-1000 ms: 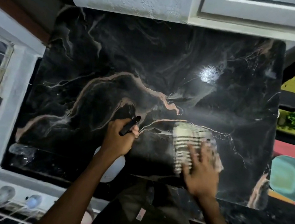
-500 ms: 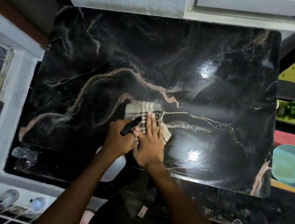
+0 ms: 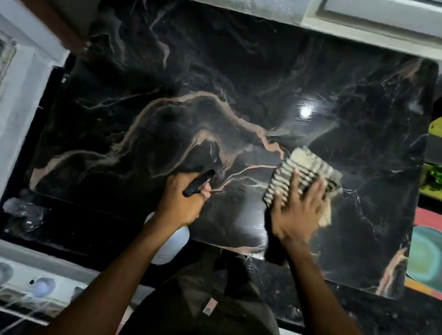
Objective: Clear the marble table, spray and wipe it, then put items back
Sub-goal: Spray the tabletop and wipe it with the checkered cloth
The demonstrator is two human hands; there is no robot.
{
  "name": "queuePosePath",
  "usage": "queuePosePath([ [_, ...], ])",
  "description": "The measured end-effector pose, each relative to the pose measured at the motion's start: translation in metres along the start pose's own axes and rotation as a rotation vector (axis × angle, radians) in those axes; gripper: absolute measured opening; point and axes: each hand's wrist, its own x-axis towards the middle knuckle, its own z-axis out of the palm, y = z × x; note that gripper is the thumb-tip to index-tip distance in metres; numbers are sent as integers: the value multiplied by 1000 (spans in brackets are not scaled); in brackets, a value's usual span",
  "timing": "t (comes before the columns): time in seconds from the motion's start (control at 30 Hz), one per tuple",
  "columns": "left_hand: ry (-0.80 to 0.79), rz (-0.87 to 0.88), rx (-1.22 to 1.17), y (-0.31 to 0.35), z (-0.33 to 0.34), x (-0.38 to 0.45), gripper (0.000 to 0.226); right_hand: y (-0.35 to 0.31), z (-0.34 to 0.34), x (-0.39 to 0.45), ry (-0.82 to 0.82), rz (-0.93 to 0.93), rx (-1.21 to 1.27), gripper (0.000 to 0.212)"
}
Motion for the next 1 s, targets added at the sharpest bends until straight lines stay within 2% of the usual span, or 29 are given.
queuePosePath([
  [0.13, 7, -1, -8, -6, -17, 2, 13, -99, 6, 41, -27, -211, -45, 71],
  [0.23, 25, -17, 24, -13, -31, 5, 13, -157, 24, 25, -55, -404, -104, 72],
  [0.33, -2, 22, 76, -19, -40, 8, 15, -151, 45, -20, -60, -566, -72, 68],
  [0.43, -15, 23, 84, -22, -42, 12, 9, -86, 59, -63, -51, -651, -63, 66],
  [0.53, -42, -17, 23, -19, -38, 17, 16, -1, 52, -92, -56, -514, -92, 63],
  [0.67, -113, -8, 2, -7, -23, 22, 17, 90, 8, -84, -40, -161, -52, 63],
  [0.73, -141, 24, -8, 0, -14, 22, 17, 98, -11, -58, 5, 45, 3, 67],
  [0.83, -169, 80, -14, 10, -2, 22, 17, 61, -17, -16, 39, 304, 100, 73],
  [0.9, -187, 105, 3, 16, 4, 21, 19, 21, -10, -4, 20, 304, 108, 73],
  [1.0, -219, 119, 33, 27, 16, 22, 19, -16, 8, -19, -1, 78, 77, 66],
])
